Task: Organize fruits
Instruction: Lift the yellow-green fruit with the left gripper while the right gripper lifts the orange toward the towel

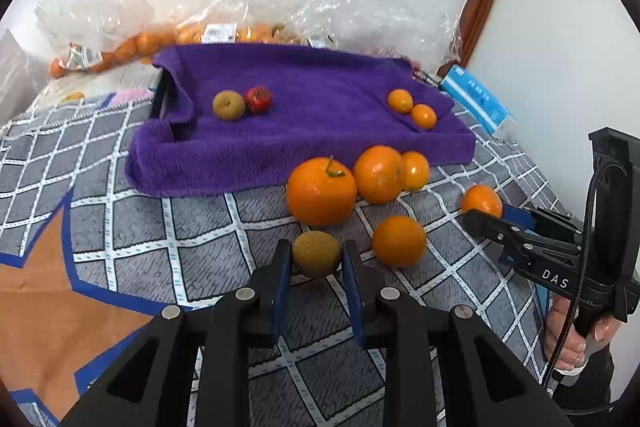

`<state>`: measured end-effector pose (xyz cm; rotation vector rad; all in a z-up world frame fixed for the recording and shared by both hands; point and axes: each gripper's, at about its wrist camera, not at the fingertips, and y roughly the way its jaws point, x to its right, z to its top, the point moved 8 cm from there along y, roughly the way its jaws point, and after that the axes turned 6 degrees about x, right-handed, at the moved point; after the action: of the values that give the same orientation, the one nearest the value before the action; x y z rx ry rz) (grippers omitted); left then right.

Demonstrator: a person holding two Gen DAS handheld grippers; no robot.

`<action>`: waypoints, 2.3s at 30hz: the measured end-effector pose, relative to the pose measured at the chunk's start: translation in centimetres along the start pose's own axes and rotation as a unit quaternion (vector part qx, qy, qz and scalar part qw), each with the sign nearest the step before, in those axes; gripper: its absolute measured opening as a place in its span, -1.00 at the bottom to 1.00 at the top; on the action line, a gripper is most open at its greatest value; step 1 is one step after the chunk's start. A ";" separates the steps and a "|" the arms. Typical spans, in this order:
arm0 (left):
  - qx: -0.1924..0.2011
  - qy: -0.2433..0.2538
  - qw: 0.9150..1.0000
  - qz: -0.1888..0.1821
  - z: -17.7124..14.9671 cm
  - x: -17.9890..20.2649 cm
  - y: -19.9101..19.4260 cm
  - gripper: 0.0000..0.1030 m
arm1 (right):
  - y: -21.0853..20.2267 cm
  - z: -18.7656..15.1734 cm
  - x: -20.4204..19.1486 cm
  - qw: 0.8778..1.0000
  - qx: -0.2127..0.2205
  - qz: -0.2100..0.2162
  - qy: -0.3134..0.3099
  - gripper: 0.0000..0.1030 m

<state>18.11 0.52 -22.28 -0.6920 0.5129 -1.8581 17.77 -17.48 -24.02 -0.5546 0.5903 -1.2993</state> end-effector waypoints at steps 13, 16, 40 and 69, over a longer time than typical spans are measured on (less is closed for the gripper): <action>0.048 0.000 0.999 0.005 1.0 0.0 -1.7 -0.53 | -1.4 0.8 1.5 0.998 0.038 0.018 0.051 -0.22; 0.051 -0.012 0.999 -0.002 1.0 -0.2 -1.8 -0.53 | -1.6 0.8 1.7 0.997 0.043 0.020 0.055 -0.22; 0.119 -0.037 0.992 0.009 2.3 -1.1 -4.1 -0.53 | -3.1 1.2 1.6 0.995 0.078 0.032 0.058 -0.22; 0.174 -0.076 0.979 0.075 7.4 -3.8 -10.0 -0.53 | -7.1 8.6 1.3 0.991 0.119 0.014 0.059 -0.22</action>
<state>17.36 7.53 -11.30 -0.5374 0.1307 -1.6820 18.81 -19.63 -13.05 -0.2747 0.5287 -1.3600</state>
